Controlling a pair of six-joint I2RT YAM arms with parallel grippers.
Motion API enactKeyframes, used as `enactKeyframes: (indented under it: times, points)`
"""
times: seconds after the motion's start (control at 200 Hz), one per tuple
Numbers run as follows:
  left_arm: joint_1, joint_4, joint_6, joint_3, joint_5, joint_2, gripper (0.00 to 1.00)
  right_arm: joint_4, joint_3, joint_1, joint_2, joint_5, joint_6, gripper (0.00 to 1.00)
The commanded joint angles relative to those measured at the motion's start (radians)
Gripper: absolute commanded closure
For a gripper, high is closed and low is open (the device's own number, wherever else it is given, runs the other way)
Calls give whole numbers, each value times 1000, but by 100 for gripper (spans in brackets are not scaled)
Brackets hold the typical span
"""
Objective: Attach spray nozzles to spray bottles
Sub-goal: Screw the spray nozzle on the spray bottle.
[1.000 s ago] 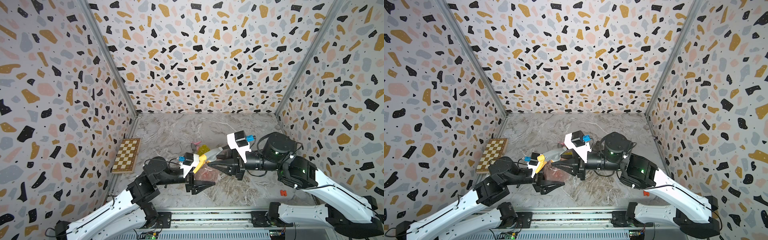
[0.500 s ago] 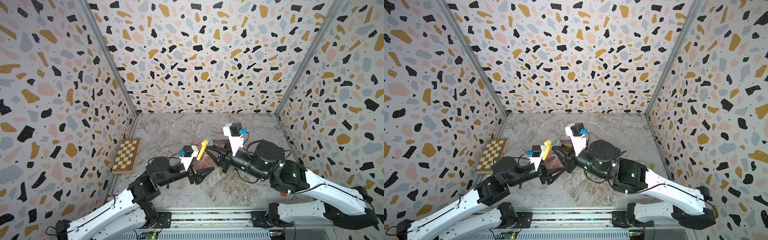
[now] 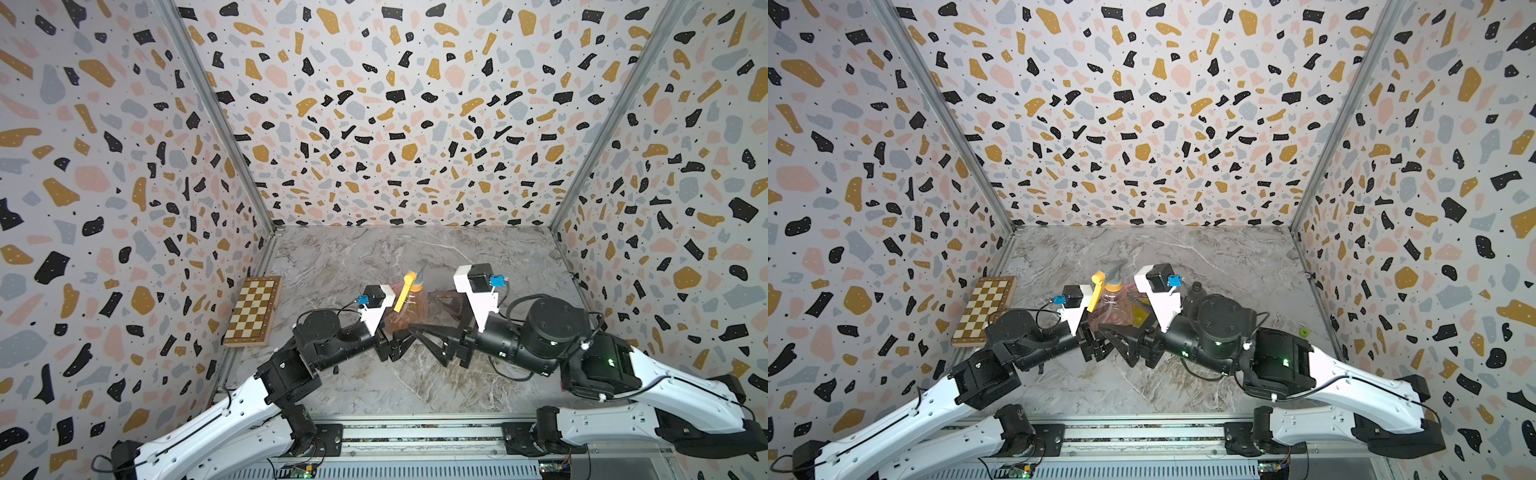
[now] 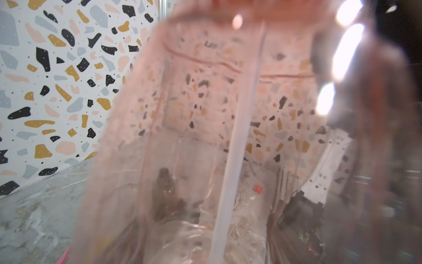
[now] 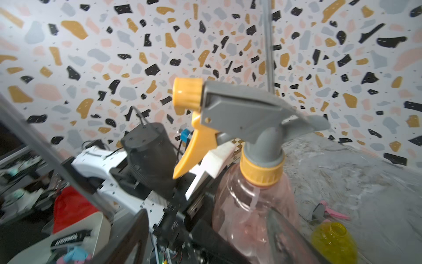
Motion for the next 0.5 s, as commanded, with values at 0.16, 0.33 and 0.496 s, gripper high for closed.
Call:
enactKeyframes:
  times: [0.16, 0.33, 0.496]
  points:
    - [3, 37, 33, 56, 355, -30, 100, -79, 59, -250, 2, -612, -146, 26]
    - [3, 38, 16, 65, 437, -13, 100, -44, 80, -271, 16, -686, -172, 34]
    - [3, 37, 17, 61, 448, -4, 100, 10, 85, -271, 17, -713, -152, 38]
